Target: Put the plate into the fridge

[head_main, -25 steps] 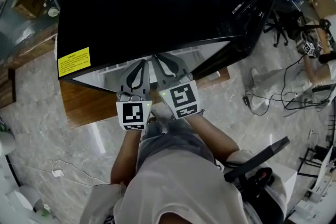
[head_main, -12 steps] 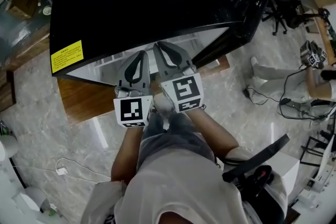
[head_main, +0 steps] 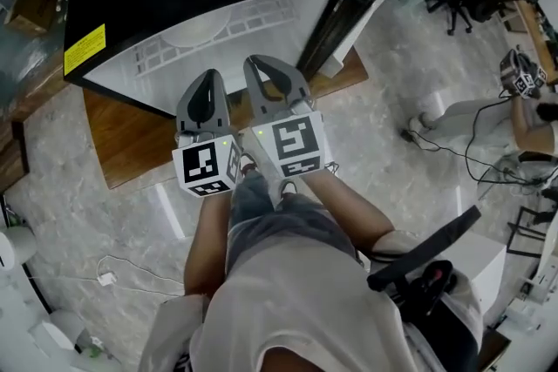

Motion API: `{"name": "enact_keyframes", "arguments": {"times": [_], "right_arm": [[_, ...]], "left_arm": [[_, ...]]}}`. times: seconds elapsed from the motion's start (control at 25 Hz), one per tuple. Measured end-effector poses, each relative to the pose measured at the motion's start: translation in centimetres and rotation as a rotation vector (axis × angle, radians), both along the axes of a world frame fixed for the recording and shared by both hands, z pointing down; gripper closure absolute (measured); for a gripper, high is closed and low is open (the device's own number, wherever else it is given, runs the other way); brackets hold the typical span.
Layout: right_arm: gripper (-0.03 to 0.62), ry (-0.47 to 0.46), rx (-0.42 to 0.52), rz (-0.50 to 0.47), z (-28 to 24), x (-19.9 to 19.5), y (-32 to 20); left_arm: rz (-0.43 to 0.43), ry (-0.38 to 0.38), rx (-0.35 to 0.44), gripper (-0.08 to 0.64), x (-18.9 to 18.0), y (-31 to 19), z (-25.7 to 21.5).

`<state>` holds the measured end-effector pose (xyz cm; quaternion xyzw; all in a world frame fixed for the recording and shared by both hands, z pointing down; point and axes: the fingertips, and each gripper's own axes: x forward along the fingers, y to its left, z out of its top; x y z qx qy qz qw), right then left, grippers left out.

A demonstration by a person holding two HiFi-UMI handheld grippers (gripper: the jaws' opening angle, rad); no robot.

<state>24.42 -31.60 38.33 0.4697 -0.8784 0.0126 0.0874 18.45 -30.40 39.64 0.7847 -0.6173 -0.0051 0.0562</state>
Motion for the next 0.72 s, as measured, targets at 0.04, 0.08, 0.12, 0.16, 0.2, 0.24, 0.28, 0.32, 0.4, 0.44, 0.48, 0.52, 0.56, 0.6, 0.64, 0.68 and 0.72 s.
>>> {"name": "enact_keyframes", "arguments": {"times": [0.04, 0.08, 0.12, 0.16, 0.2, 0.24, 0.28, 0.32, 0.4, 0.44, 0.48, 0.52, 0.56, 0.6, 0.64, 0.68, 0.72], "right_arm": [[0.568, -0.005, -0.007, -0.004, 0.5, 0.2, 0.8], [0.568, -0.012, -0.014, -0.008, 1.0, 1.0, 2.2], [0.568, -0.020, -0.018, -0.011, 1.6, 2.2, 4.1], [0.568, -0.026, -0.018, -0.016, 1.8, 3.9, 6.4], [0.570, -0.028, -0.014, -0.022, 1.8, 5.9, 8.9], [0.572, -0.028, -0.007, -0.030, 1.5, 8.0, 11.5], [0.574, -0.028, -0.001, -0.037, 1.0, 10.4, 14.3], [0.574, -0.029, 0.002, -0.041, 0.4, 13.0, 17.3], [0.574, -0.030, 0.002, -0.042, -0.9, 17.8, 22.9], [0.574, -0.030, 0.000, -0.039, -1.9, 19.6, 24.8], [0.575, -0.030, 0.000, -0.037, -3.2, 20.8, 25.9], [0.574, -0.029, 0.000, -0.036, -4.7, 21.3, 26.3], [0.575, -0.029, 0.002, -0.038, -6.0, 21.5, 26.5], [0.575, -0.031, 0.003, -0.040, -6.8, 21.6, 27.0], [0.575, -0.036, 0.005, -0.042, -6.9, 21.8, 28.2], [0.575, -0.043, 0.006, -0.042, -6.5, 22.2, 29.7], [0.575, -0.053, 0.006, -0.042, -6.1, 22.4, 31.0]], "left_arm": [[-0.009, 0.000, 0.000, 0.540, 0.1, 0.7, 0.4], [-0.016, 0.000, 0.001, 0.540, 0.8, 1.9, 0.9], [-0.022, -0.001, 0.004, 0.540, 1.9, 3.8, 1.2], [-0.030, -0.002, 0.009, 0.540, 3.5, 5.9, 1.4], [-0.037, -0.002, 0.016, 0.540, 5.3, 8.3, 1.2], [-0.046, -0.001, 0.024, 0.540, 7.4, 10.9, 0.7], [-0.053, 0.001, 0.030, 0.540, 9.7, 13.7, 0.1], [-0.059, 0.003, 0.035, 0.540, 12.2, 16.7, -0.6], [-0.059, 0.008, 0.043, 0.540, 17.2, 22.3, -2.2], [-0.055, 0.010, 0.043, 0.540, 19.1, 24.3, -3.2], [-0.051, 0.011, 0.042, 0.540, 20.4, 25.4, -4.6], [-0.046, 0.013, 0.040, 0.540, 21.0, 25.8, -6.1], [-0.040, 0.014, 0.039, 0.540, 21.4, 26.1, -7.5], [-0.033, 0.011, 0.040, 0.540, 21.7, 26.7, -8.4], [-0.026, 0.005, 0.043, 0.540, 22.1, 27.9, -8.6], [-0.021, -0.003, 0.047, 0.540, 22.5, 29.5, -8.3], [-0.019, -0.010, 0.051, 0.540, 22.8, 30.9, -7.9]]}}
